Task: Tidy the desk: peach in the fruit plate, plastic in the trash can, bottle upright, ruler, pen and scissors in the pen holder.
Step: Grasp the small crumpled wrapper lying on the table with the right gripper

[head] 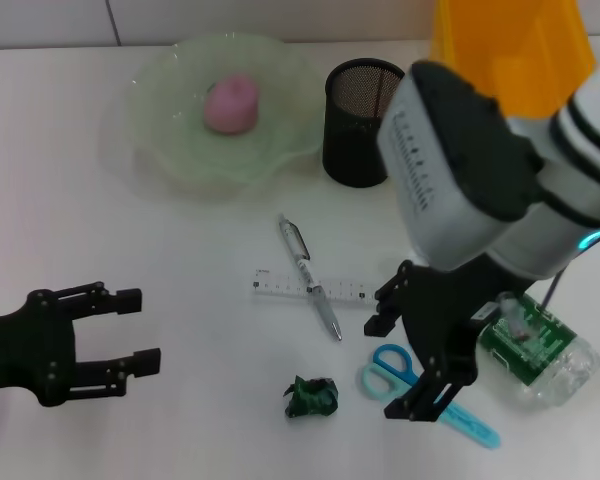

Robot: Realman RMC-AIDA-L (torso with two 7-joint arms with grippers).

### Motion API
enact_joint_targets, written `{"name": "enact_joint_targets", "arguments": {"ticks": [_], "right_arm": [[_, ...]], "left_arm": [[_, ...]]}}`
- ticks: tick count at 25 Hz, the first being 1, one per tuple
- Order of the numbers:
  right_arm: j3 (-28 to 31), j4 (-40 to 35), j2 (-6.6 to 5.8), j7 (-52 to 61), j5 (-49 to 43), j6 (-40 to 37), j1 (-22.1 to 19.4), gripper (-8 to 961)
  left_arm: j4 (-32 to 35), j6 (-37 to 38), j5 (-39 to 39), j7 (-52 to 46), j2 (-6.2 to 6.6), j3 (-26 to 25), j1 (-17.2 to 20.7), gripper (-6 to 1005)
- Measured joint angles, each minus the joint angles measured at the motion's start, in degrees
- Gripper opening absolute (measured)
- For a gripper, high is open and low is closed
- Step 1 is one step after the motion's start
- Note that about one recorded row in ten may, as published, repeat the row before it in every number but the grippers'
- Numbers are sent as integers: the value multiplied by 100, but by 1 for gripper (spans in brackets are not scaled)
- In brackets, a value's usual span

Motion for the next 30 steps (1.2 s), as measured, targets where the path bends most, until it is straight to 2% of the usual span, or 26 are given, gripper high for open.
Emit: {"name": "enact_joint_targets", "arguments": {"ticks": [10, 20, 27, 30], "right_arm": [[-671, 1198, 8, -398, 561, 1203, 243, 809], [-1433, 1537, 24, -376, 591, 2067, 266, 807], [-1578, 1562, 33, -298, 600, 2210, 260, 806], [-1749, 1585, 33, -252, 566, 2303, 257, 697]], "left_arm": [[-17, -45, 177, -4, -28, -77, -6, 811], [-112, -142, 209, 4, -56, -78, -51, 811], [-166, -153, 209, 27, -46, -78, -65, 810], [-167, -154, 209, 32, -56, -78, -64, 810]]}}
